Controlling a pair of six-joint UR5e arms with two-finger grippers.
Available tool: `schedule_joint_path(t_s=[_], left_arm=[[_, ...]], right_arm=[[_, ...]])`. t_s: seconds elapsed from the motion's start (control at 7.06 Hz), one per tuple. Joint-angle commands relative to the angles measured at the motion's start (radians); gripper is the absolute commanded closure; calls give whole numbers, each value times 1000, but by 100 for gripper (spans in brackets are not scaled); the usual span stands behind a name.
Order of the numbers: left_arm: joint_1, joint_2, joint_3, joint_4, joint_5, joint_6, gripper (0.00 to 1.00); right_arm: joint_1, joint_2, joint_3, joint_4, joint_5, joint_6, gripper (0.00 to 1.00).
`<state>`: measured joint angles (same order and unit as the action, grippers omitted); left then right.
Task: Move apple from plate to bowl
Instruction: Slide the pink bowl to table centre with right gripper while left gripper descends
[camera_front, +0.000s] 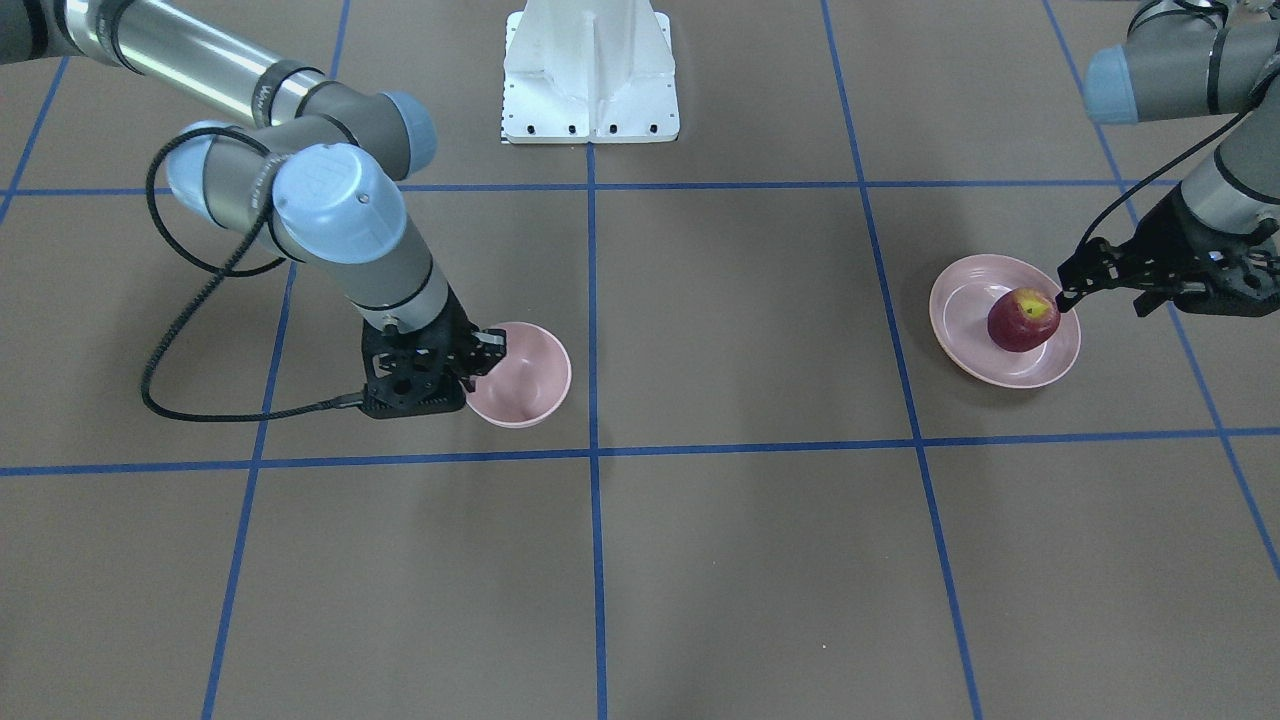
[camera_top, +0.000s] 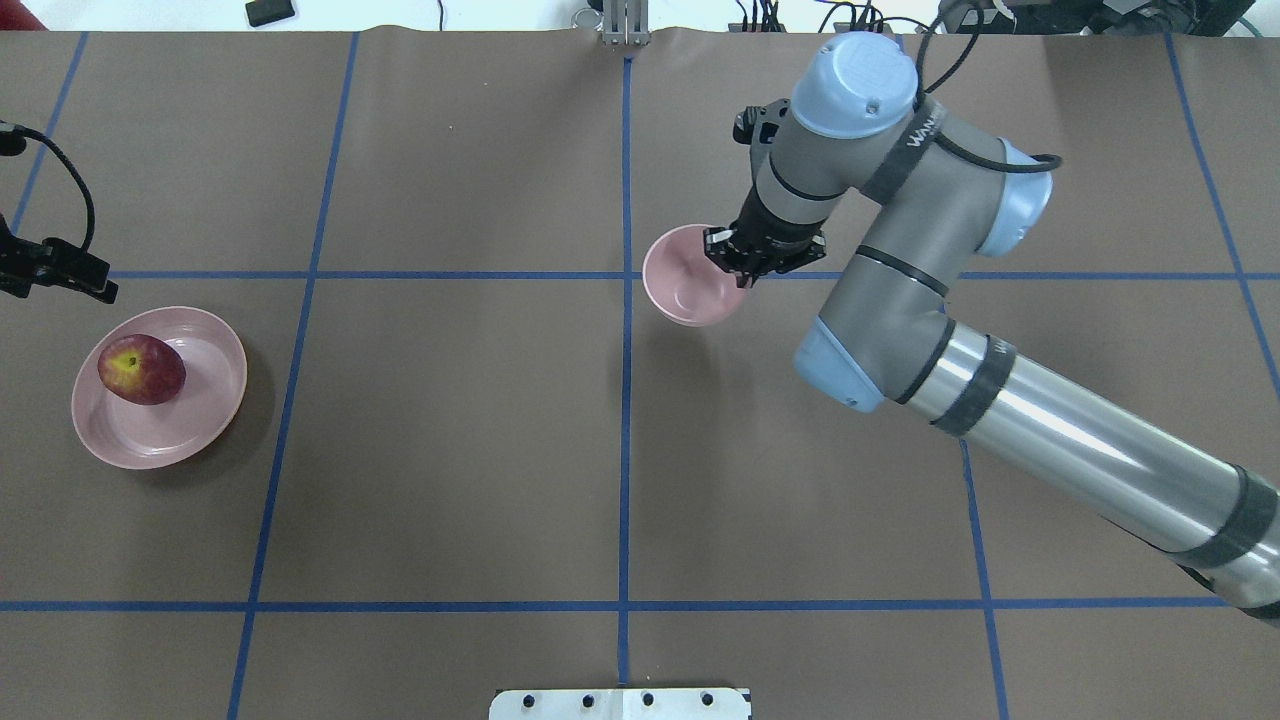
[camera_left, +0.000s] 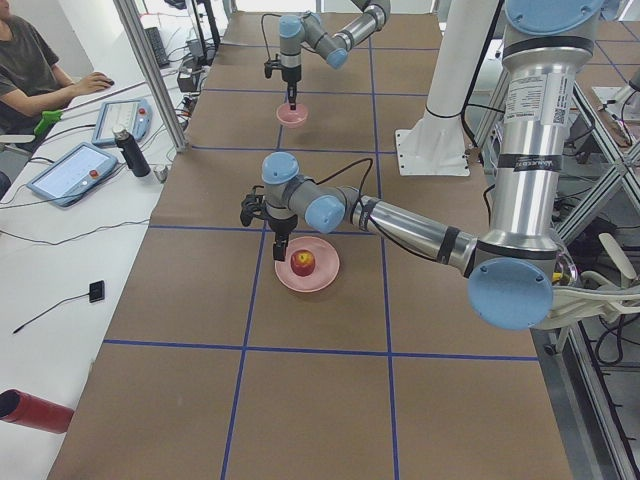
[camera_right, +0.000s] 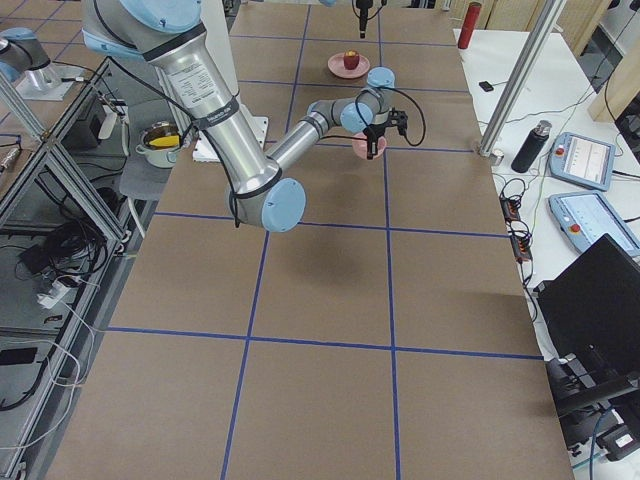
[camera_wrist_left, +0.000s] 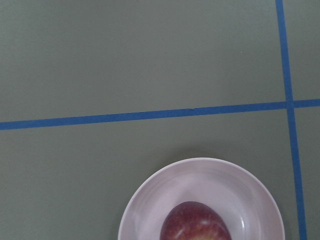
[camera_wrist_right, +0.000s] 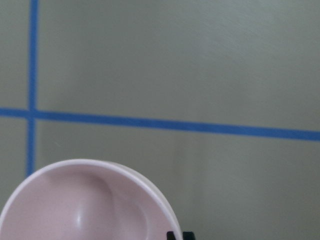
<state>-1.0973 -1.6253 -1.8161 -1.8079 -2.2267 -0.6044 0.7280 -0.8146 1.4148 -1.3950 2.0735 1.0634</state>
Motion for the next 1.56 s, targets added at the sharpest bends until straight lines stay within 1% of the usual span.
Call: schedule_joint_path(t_s=[0.0, 0.14, 0.28, 0.42, 0.85, 0.99, 1.13, 1.42], left_arm=[[23, -7, 20, -42, 9, -2, 3], [52, -11, 47, -53, 9, -5, 3], [98, -10, 73, -56, 13, -8, 2], [112, -2, 78, -56, 19, -14, 2], [114, 34, 89, -48, 24, -23, 2], [117, 33, 104, -54, 24, -24, 2], [123, 22, 121, -53, 18, -25, 2], [123, 4, 107, -44, 6, -25, 2]], right_arm=[[-30, 101, -160, 109, -49, 78, 100], [-38, 118, -186, 111, -52, 78, 100], [-39, 126, -194, 113, -52, 81, 100], [-41, 130, -194, 113, -50, 84, 100], [-56, 134, -194, 113, -50, 90, 100], [-70, 130, -194, 113, -50, 93, 100], [-70, 130, -191, 119, -50, 140, 100], [-65, 130, -188, 120, -49, 145, 100]])
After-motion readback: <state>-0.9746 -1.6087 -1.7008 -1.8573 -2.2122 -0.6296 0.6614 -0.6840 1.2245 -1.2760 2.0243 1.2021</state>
